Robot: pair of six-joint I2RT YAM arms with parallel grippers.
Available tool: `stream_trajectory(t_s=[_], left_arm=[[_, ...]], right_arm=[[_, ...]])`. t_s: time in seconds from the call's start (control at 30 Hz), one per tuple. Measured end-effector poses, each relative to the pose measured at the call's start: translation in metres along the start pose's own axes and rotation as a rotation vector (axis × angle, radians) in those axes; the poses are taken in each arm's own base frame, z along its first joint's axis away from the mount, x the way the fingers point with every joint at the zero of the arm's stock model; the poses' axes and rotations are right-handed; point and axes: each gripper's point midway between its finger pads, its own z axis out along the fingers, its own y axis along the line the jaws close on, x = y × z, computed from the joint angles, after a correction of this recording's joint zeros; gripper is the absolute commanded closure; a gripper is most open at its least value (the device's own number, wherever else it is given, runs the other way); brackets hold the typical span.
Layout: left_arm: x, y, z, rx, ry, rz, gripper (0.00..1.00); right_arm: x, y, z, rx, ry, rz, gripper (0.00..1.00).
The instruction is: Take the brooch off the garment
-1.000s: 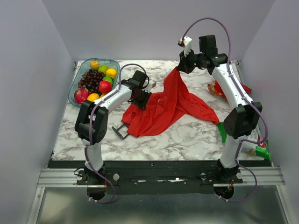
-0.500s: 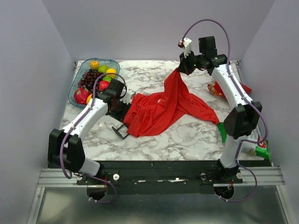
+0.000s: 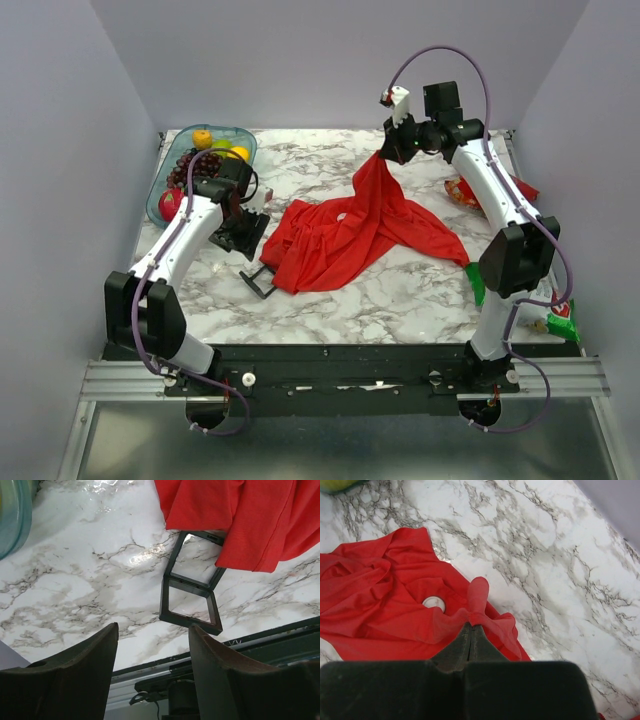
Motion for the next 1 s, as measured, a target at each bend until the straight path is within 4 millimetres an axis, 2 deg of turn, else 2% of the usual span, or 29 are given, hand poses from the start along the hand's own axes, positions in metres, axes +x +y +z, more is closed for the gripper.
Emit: stream_trajectory(t_s=[0.27, 0.33, 0.5, 0.57, 0.7, 0.83, 0.93, 1.0], left_arm=[[0.006, -0.01, 0.007, 0.083, 0.079, -0.228, 0.32], [0.011, -0.012, 0.01, 0.089, 0.098, -0.282, 0.33], [0.039, -0.015, 0.029, 0.114, 0.22, -0.408, 0.37], [0.044, -0.017, 0.034, 0.127, 0.257, -0.444, 0.4], [0.043, -0.02, 0.042, 0.156, 0.28, -0.48, 0.43], [0.036, -0.024, 0.049, 0.182, 0.289, -0.497, 0.5], [0.03, -0.025, 0.052, 0.198, 0.287, -0.502, 0.59], [0.029, -0.025, 0.053, 0.2, 0.288, -0.499, 0.7]], right_arm=[[0.0, 0.0, -0.001, 0.003, 0.001, -0.002, 1.0], [0.0, 0.0, -0.001, 0.005, 0.0, -0.003, 1.0], [0.0, 0.0, -0.003, 0.008, 0.001, -0.008, 1.0], [0.001, 0.001, -0.004, 0.008, 0.003, -0.008, 1.0], [0.002, 0.002, -0.005, 0.01, 0.005, -0.009, 1.0], [0.002, 0.002, -0.006, 0.011, 0.004, -0.01, 1.0], [0.001, 0.001, -0.006, 0.011, 0.004, -0.012, 1.0], [0.002, 0.001, -0.006, 0.011, 0.005, -0.012, 1.0]])
